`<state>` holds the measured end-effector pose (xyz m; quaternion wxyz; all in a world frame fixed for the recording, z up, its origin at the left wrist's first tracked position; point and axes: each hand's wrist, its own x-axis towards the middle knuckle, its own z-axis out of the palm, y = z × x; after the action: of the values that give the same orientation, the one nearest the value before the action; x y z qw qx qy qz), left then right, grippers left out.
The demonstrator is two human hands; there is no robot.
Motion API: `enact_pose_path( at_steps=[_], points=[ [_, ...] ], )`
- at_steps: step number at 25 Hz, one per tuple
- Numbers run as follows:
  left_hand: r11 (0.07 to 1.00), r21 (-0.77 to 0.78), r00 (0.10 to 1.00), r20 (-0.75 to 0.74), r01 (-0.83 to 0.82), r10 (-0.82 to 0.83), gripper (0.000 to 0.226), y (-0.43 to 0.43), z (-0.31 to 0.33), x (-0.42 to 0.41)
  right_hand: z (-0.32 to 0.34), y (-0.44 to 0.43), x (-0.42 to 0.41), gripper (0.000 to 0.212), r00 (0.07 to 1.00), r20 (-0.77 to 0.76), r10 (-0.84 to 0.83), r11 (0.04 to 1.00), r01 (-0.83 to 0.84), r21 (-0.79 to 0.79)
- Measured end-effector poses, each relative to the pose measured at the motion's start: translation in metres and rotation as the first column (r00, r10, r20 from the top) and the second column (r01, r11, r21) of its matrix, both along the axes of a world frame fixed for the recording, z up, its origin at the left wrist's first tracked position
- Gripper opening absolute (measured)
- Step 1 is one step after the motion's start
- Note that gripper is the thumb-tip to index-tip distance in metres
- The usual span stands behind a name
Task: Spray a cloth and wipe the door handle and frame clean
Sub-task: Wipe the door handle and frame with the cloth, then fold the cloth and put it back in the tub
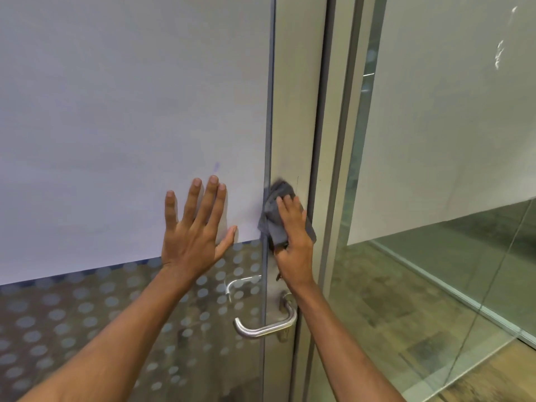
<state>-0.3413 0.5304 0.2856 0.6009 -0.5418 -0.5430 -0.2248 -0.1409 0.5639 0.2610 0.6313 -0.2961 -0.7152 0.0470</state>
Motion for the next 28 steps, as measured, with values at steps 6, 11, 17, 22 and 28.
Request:
enact_pose_path(
  at_steps=[6, 11, 17, 22, 28],
  points=[
    [1.0, -0.023, 1.0, 0.022, 0.008, -0.008, 0.084, -0.001, 0.001, 0.001, -0.1, 0.004, 0.066, 0.06, 0.873, 0.422, 0.246, 0.967, -0.189, -0.172],
    [0.998, -0.055, 0.999, 0.045, 0.013, -0.01, 0.085, -0.003, 0.003, 0.001, -0.113, -0.004, 0.082, 0.044, 0.802, 0.355, 0.48, 0.82, -0.267, -0.506],
    [0.984, -0.152, 0.983, 0.174, 0.088, -0.061, 0.087, -0.018, 0.009, 0.013, -0.092, -0.038, 0.085, 0.041, 0.786, -0.591, 0.181, 0.532, -0.584, -0.613],
    [0.915, -0.227, 0.924, 0.274, 0.333, -0.268, 0.078, -0.059, -0.017, 0.052, -0.092, -0.085, 0.089, 0.029, 0.483, -0.874, -0.055, 0.432, -0.777, -0.457],
    [0.538, -0.294, 0.56, 0.702, 0.79, -0.44, 0.063, -0.147, -0.101, 0.134, -0.117, -0.153, 0.105, 0.031, 0.244, -0.93, -0.275, 0.291, -0.901, -0.322]
  ],
)
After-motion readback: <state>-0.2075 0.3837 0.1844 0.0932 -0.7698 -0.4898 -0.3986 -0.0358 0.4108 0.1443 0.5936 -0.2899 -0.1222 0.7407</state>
